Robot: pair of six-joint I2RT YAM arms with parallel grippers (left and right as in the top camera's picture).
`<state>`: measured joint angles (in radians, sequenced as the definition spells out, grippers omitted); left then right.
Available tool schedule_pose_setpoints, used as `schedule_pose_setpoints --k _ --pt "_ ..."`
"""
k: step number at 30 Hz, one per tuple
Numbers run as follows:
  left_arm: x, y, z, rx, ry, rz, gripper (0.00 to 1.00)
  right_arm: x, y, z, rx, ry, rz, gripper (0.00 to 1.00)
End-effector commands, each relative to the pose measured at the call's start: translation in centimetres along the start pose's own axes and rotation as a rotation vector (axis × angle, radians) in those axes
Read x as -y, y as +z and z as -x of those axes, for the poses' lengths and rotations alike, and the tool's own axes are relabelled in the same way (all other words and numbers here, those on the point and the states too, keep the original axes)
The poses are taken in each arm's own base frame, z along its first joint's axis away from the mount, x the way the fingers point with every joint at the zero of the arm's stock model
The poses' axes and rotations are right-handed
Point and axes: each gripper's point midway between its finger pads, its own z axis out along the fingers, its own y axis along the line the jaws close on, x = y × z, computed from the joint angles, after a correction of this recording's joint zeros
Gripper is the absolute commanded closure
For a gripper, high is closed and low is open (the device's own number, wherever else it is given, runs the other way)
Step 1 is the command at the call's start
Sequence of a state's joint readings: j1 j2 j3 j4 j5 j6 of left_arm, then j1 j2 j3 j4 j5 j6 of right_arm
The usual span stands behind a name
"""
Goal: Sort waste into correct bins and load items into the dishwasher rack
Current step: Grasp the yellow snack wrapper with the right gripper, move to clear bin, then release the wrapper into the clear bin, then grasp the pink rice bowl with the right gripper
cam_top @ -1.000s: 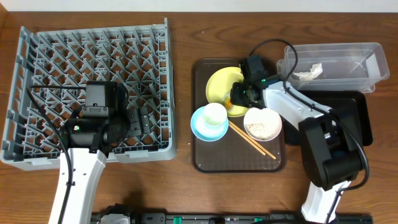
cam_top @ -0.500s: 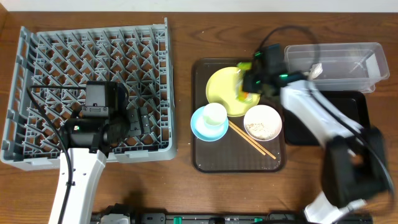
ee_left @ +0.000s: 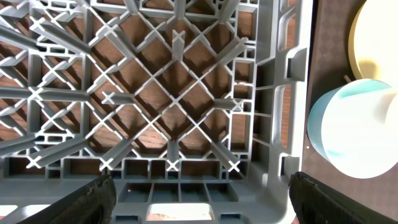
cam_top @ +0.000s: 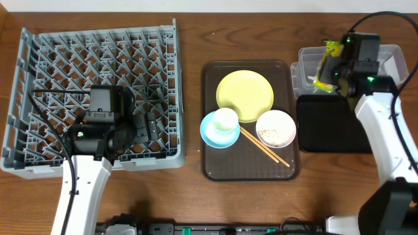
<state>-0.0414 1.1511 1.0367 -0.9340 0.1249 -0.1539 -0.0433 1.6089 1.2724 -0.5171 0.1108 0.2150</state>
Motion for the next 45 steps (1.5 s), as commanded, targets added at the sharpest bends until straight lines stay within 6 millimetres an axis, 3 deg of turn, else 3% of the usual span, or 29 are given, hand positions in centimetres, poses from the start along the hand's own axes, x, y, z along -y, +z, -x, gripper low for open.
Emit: schedule_pose_setpoints --k 1,3,4,8,14,26,37,45 --pt "0.2 -0.5 0.6 0.019 0.003 -0.004 0.10 1.7 1.2 0.1 -0.002 -0.012 -0.059 0.73" --pt "0.2 -0.5 0.6 0.019 0.003 -0.004 0.09 1.6 1.3 0.2 0.004 -0.012 -0.056 0.50" --pt "0.2 -0.5 0.6 0.019 0.003 -0.004 0.10 1.5 1.3 0.2 0.004 -0.013 -0.050 0.45" --pt "0.2 -0.5 0.6 0.019 0.003 -0.004 0.10 0.0 0.9 0.0 -0.009 -0.014 0.031 0.40" --pt "0.2 -0.5 0.6 0.019 0.003 -0.004 0.09 -4.7 -1.1 -2.3 -0.107 -0.035 0.272 0.40" --pt "0.2 -0.5 0.6 0.019 0.003 -0.004 0.10 -10.3 -5.1 -13.7 -0.474 -0.302 0.360 0.49" --pt "0.2 -0.5 0.6 0.019 0.003 -0.004 0.09 -11.4 -6.9 -20.3 -0.633 -0.467 0.341 0.48" --pt "0.2 -0.5 0.6 0.019 0.003 -0.004 0.10 -12.2 -5.5 -24.7 -0.645 -0.475 0.331 0.51"
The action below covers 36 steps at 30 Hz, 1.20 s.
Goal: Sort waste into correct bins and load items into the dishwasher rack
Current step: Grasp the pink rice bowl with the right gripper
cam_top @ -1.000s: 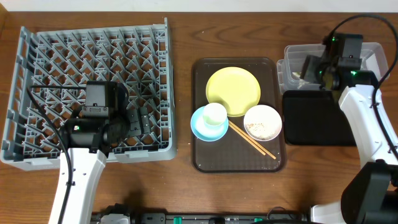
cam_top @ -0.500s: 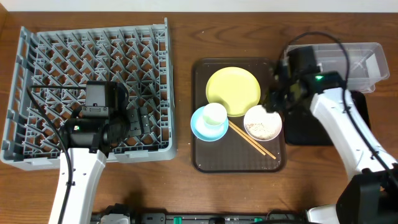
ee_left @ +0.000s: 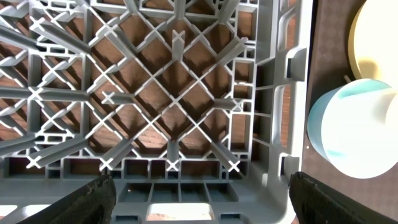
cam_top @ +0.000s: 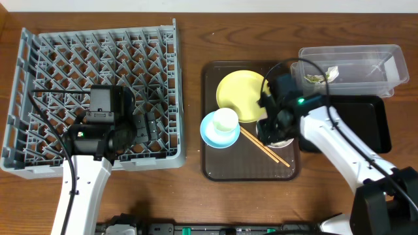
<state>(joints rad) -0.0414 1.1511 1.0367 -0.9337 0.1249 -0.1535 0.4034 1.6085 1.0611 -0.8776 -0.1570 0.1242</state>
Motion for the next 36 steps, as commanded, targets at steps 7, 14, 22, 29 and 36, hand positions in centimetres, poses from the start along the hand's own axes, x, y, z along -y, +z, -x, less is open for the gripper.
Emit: schedule_pose_setpoints --k 7,14,22,29,36 --pt "0.2 -0.5 0.6 0.018 0.003 -0.004 0.10 -0.7 3.1 -0.7 0.066 -0.030 -0.014 0.74" --pt "0.2 -0.4 0.6 0.018 0.002 -0.004 0.09 -0.2 3.8 -0.9 0.079 0.001 -0.037 0.95" --pt "0.2 -0.4 0.6 0.018 0.002 -0.004 0.10 -0.6 2.4 1.1 0.147 0.021 -0.027 0.99" --pt "0.2 -0.4 0.6 0.017 0.002 -0.004 0.09 -1.2 -3.8 5.6 0.351 0.055 -0.006 0.99" --pt "0.2 -0.4 0.6 0.017 0.002 -0.004 0.10 2.3 -7.8 6.8 0.460 0.288 0.041 0.99"
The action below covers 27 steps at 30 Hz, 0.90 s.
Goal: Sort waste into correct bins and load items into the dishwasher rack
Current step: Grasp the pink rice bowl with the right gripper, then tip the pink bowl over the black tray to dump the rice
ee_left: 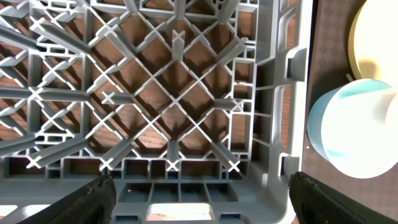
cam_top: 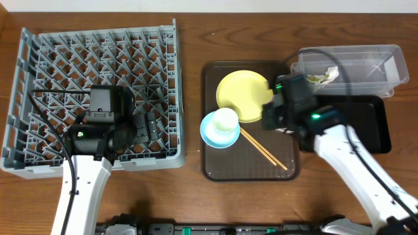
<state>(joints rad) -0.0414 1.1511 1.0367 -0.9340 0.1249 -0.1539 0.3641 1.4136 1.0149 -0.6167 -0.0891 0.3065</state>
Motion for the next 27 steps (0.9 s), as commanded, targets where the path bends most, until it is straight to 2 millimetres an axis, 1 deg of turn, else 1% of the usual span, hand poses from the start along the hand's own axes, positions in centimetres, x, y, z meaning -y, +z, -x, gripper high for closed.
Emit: schedule_pose_setpoints --k 1,4,8,10,15,20,27 --pt "0.2 -0.4 0.6 0.018 0.003 -0.004 0.10 1.6 -1.5 1.6 0.039 0.150 0.039 0.99" --pt "0.2 -0.4 0.6 0.018 0.003 -0.004 0.10 2.5 -2.0 2.2 0.029 0.225 0.137 0.99" --pt "0.2 -0.4 0.6 0.018 0.003 -0.004 0.10 4.3 -2.8 2.7 0.033 0.310 0.234 0.99" --pt "0.2 -0.4 0.6 0.018 0.003 -0.004 0.10 5.1 -3.5 2.9 0.040 0.336 0.302 0.99" --pt "0.2 -0.4 0.6 0.018 0.003 -0.004 0.10 6.9 -4.8 3.1 0.076 0.374 0.403 0.99" --pt "0.2 -0.4 0.6 0.018 0.003 -0.004 0.09 8.9 -5.5 2.1 0.111 0.410 0.487 0.99" --pt "0.2 -0.4 0.6 0.018 0.003 -0.004 0.09 10.3 -6.3 0.8 0.234 0.448 0.695 0.99"
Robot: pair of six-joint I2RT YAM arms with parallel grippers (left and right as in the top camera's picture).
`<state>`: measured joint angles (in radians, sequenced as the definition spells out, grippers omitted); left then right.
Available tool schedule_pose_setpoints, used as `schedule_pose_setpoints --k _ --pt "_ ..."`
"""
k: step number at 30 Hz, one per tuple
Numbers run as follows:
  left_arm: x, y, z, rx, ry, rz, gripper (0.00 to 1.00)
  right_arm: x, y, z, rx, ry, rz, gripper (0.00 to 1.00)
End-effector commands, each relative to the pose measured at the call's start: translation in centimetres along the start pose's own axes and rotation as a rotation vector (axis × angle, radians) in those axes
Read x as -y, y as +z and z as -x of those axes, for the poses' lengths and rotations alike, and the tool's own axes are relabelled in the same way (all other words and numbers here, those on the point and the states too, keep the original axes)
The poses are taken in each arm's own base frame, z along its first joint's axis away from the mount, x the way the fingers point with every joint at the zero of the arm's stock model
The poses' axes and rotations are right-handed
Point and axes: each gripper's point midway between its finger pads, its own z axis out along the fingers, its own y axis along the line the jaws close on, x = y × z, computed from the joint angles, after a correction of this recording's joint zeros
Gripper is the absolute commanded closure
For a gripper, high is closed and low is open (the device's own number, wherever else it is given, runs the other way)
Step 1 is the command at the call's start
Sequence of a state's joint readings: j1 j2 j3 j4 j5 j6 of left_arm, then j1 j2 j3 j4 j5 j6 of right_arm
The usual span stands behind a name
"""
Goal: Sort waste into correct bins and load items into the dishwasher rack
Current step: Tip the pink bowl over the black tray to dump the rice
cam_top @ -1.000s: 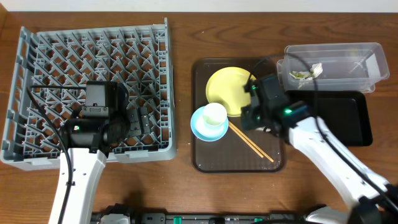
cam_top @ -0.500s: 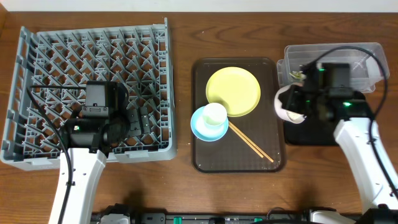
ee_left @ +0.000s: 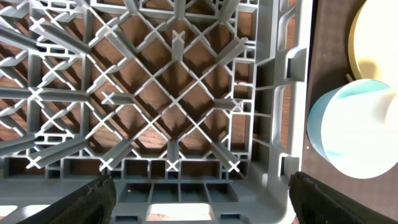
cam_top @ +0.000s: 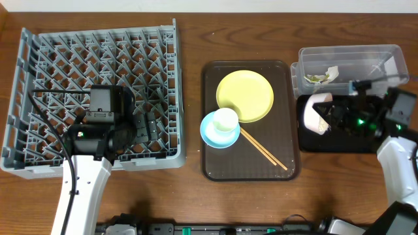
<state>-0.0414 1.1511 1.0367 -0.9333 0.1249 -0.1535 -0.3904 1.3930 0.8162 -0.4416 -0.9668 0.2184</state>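
Note:
My right gripper (cam_top: 332, 115) is shut on the white bowl (cam_top: 316, 111), held tipped on its side over the black bin (cam_top: 339, 141). On the brown tray (cam_top: 215, 166) lie a yellow plate (cam_top: 245, 94), a white cup (cam_top: 226, 119) on a blue saucer (cam_top: 208, 134), and chopsticks (cam_top: 264, 149). My left gripper (cam_top: 145, 128) hangs open over the near right part of the grey dishwasher rack (cam_top: 177, 91), holding nothing. The left wrist view looks down on the rack (ee_left: 180, 106) grid, with the gripper (ee_left: 202, 193) spread wide and the cup on its saucer (ee_left: 354, 130) to the right.
A clear plastic bin (cam_top: 379, 55) at the back right holds scraps of waste (cam_top: 320, 76). The black bin stands just in front of it, right of the tray. Brown table shows around the rack and tray.
My right gripper was over the tray's right side where the bowl had stood. It is now over the black bin, to the right, with the white bowl tipped on its side. The left arm is unmoved.
My right gripper first held a yellow-green wrapper above the clear bin, the bowl standing on the tray. Then the wrapper lay in the bin and the gripper was down at the bowl. Later it covered the bowl's spot; now it holds the bowl over the black bin.

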Motion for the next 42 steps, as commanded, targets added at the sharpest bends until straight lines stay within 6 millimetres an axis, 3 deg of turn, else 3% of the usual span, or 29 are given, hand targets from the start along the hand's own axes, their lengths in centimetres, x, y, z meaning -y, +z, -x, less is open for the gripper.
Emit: schedule_pose_setpoints --k 1,12,18,30,42 --pt "0.2 -0.4 0.6 0.018 0.002 -0.004 0.09 -1.5 -1.1 -0.9 0.010 -0.007 0.203 0.99" --pt "0.2 -0.4 0.6 0.017 0.002 -0.004 0.10 -1.2 -4.5 -0.6 0.111 -0.009 0.418 0.99" --pt "0.2 -0.4 0.6 0.017 0.002 -0.004 0.09 0.0 -6.0 0.1 0.163 0.007 0.469 0.99" --pt "0.2 -0.4 0.6 0.018 0.002 -0.004 0.10 4.2 -5.9 0.1 0.166 0.281 0.468 0.99" --pt "0.2 -0.4 0.6 0.018 0.002 -0.004 0.10 4.6 -5.9 0.3 0.153 0.367 0.474 0.99"
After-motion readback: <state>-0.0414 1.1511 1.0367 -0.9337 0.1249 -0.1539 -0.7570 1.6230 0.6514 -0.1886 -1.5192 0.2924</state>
